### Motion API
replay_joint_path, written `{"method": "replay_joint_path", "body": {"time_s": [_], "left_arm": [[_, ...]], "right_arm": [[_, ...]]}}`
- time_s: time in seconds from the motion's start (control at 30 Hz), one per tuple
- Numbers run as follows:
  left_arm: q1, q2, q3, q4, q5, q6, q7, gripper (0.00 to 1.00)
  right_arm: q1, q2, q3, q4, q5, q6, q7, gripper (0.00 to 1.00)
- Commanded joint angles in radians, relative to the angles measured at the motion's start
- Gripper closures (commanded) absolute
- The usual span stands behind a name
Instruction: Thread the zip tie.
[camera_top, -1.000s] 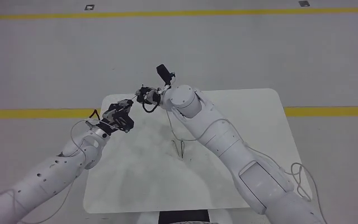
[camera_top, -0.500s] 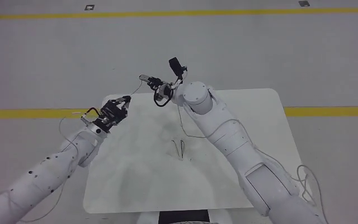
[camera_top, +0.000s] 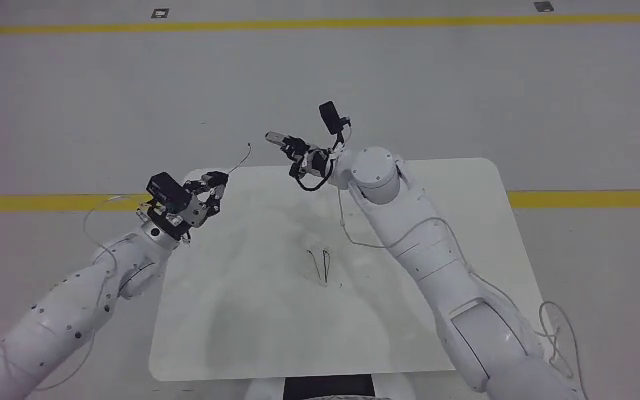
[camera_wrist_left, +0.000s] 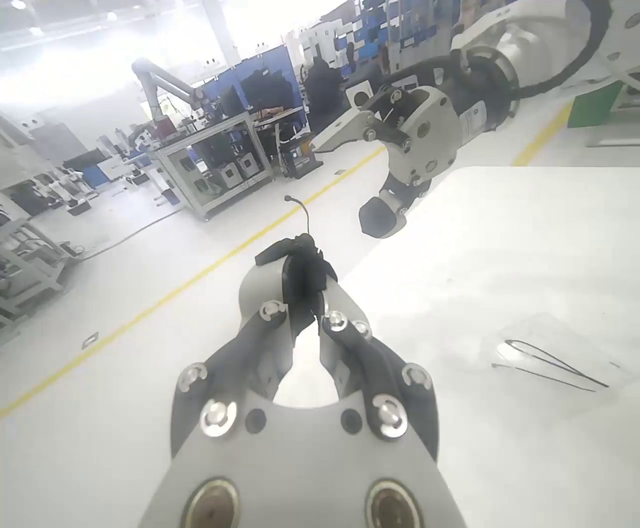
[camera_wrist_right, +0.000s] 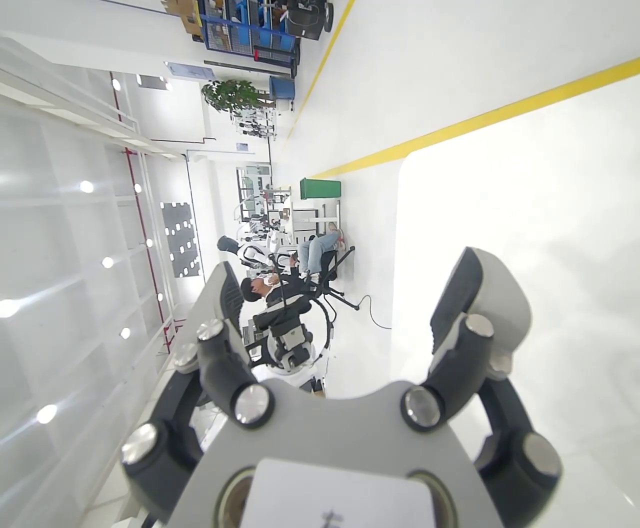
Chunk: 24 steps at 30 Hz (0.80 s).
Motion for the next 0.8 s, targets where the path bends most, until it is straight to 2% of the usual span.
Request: {"method": "replay_joint_path", "body": {"time_s": [0.0,0.07,0.13,0.2,0.23,0.37,0.43,0.5,0.57,0.63,0.77], "left_arm": [[0.0,0.0,0.0,0.0,0.0,0.0,0.0,1.0],[0.002,-0.004,0.001,-0.008,-0.026,-0.014,-0.01,1.0],[0.002,-0.01,-0.006,-0.006,-0.137,-0.085,-0.035,1.0],[-0.002,-0.012,-0.021,0.015,-0.234,-0.184,-0.069,1.0],[0.002,-0.012,-0.023,0.013,-0.294,-0.196,-0.082,1.0],[0.015,0.004,-0.019,-0.034,-0.464,-0.196,-0.16,1.0],[0.02,0.018,-0.008,-0.074,-0.536,-0.196,-0.197,1.0],[0.023,0.032,0.005,-0.101,-0.585,-0.196,-0.216,1.0],[0.023,0.046,0.015,-0.119,-0.667,-0.196,-0.235,1.0],[0.014,0.059,0.027,-0.139,-0.669,-0.196,-0.246,1.0],[0.014,0.059,0.027,-0.139,-0.669,-0.196,-0.246,1.0]], "right_arm": [[0.0,0.0,0.0,0.0,0.0,0.0,0.0,0.0],[0.0,0.0,0.0,0.0,0.0,0.0,0.0,0.0],[-0.012,0.001,0.004,-0.002,0.005,-0.009,-0.01,0.0],[-0.029,0.008,0.03,-0.006,0.029,-0.039,0.007,0.0],[-0.033,0.012,0.039,-0.01,0.034,-0.053,0.027,0.0],[-0.044,0.028,0.08,-0.006,0.086,-0.105,0.144,0.0],[-0.045,0.033,0.096,0.008,0.129,-0.133,0.198,0.0],[-0.037,0.035,0.099,0.032,0.167,-0.144,0.269,0.0],[-0.025,0.032,0.094,0.078,0.252,-0.151,0.382,0.0],[-0.005,0.028,0.09,0.131,0.306,-0.164,0.439,0.0],[-0.005,0.028,0.09,0.131,0.306,-0.164,0.439,0.0]]}}
